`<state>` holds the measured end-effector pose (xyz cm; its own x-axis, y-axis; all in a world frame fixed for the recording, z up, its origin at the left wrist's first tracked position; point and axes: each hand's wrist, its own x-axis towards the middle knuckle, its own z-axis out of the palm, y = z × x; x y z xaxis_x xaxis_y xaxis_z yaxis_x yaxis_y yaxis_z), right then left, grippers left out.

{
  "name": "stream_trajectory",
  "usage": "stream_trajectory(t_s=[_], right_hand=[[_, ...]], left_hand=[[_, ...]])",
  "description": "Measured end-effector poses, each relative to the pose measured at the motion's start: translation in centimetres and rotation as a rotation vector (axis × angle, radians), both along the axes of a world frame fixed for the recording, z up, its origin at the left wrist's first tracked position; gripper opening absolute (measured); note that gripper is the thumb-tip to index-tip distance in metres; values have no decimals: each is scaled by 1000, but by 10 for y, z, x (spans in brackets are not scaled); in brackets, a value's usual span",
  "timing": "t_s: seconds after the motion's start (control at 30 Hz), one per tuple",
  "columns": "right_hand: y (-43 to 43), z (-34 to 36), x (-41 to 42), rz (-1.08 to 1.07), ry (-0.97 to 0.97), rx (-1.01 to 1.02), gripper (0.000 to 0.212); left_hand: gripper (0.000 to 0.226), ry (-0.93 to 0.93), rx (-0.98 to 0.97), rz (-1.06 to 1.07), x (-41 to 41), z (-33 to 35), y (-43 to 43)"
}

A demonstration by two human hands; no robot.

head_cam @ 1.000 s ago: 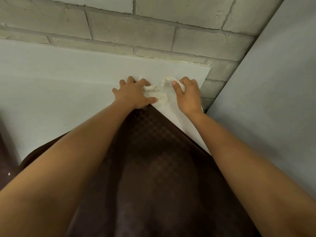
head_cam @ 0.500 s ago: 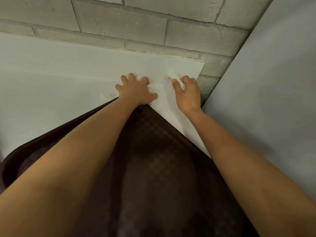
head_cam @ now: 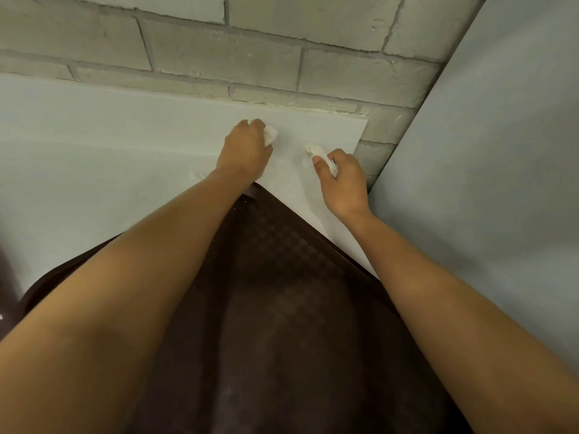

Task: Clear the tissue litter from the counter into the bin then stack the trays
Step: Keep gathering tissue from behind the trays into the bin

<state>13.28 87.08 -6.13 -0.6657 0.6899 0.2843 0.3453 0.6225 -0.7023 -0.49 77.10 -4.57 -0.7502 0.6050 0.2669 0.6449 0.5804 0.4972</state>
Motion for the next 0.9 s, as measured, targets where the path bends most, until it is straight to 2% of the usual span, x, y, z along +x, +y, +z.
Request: stream_trajectory(t_s=[0.13, 0.5, 0.67, 0.9], right_hand=[[-11, 3, -1, -12, -20, 10, 31], [-64, 20, -4, 51, -42, 17, 20], [-104, 35, 21, 61, -26, 18, 32], [-201, 50, 93, 20, -5, 19, 34]], left_hand=[[35, 10, -46, 42, -5, 4, -22], [32, -33, -92, 101, 4, 14, -81], [28, -29, -31, 59, 35, 26, -123], [29, 15, 1, -22, 113, 46, -213]])
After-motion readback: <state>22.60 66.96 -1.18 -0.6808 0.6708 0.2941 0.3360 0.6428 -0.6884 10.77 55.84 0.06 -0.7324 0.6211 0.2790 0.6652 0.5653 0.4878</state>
